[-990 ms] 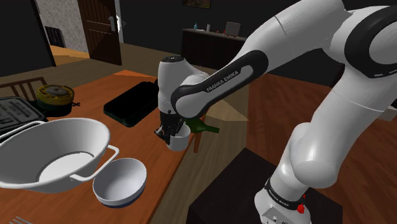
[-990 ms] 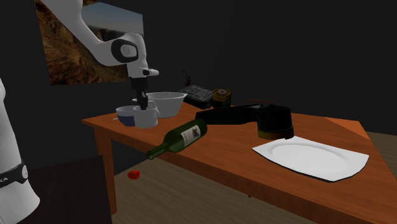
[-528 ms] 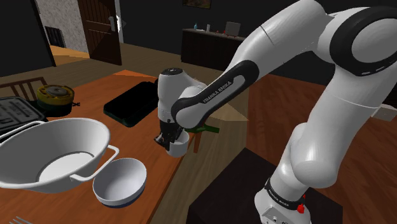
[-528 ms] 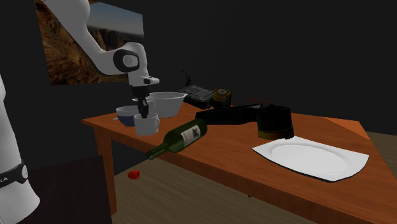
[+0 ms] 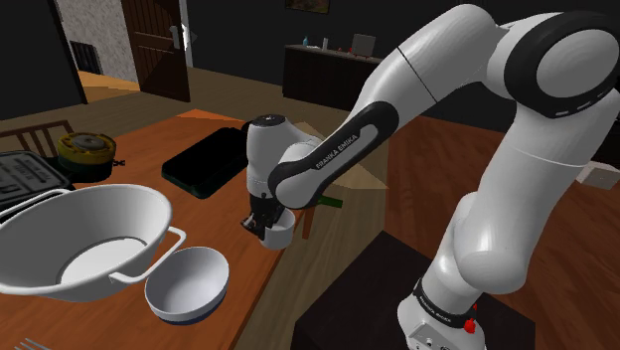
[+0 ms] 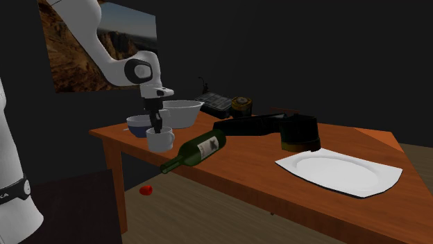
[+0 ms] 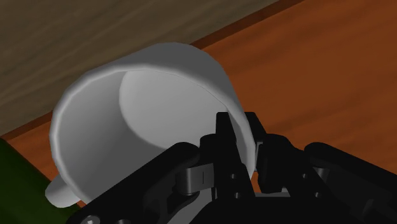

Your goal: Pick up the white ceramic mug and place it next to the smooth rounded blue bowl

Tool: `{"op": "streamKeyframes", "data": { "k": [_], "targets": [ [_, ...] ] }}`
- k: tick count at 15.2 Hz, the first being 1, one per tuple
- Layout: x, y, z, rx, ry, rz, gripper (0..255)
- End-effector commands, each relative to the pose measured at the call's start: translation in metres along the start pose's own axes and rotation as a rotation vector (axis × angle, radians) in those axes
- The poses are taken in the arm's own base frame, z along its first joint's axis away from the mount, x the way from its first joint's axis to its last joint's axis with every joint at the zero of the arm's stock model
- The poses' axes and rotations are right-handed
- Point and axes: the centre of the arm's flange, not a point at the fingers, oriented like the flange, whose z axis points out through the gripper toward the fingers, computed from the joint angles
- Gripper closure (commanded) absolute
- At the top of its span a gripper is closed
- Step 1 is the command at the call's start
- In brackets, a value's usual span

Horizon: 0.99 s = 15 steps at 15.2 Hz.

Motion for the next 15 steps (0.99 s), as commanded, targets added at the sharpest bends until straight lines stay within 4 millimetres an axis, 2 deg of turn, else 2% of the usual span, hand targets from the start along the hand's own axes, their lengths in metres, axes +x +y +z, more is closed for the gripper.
{"op": "streamKeyframes", "data": {
  "k": [1,2,3,8,12,15],
  "targets": [
    [0.000,0.000,0.000,0.000,0.000,0.000,255],
    [0.000,0.000,0.000,0.000,0.000,0.000,255],
    [0.000,0.000,0.000,0.000,0.000,0.000,0],
    [0.000,0.000,0.000,0.000,0.000,0.000,0],
    [0.000,0.000,-0.050,0.000,0.000,0.000,0],
    [0.000,0.000,-0.050,0.000,0.000,0.000,0]
  ]
}}
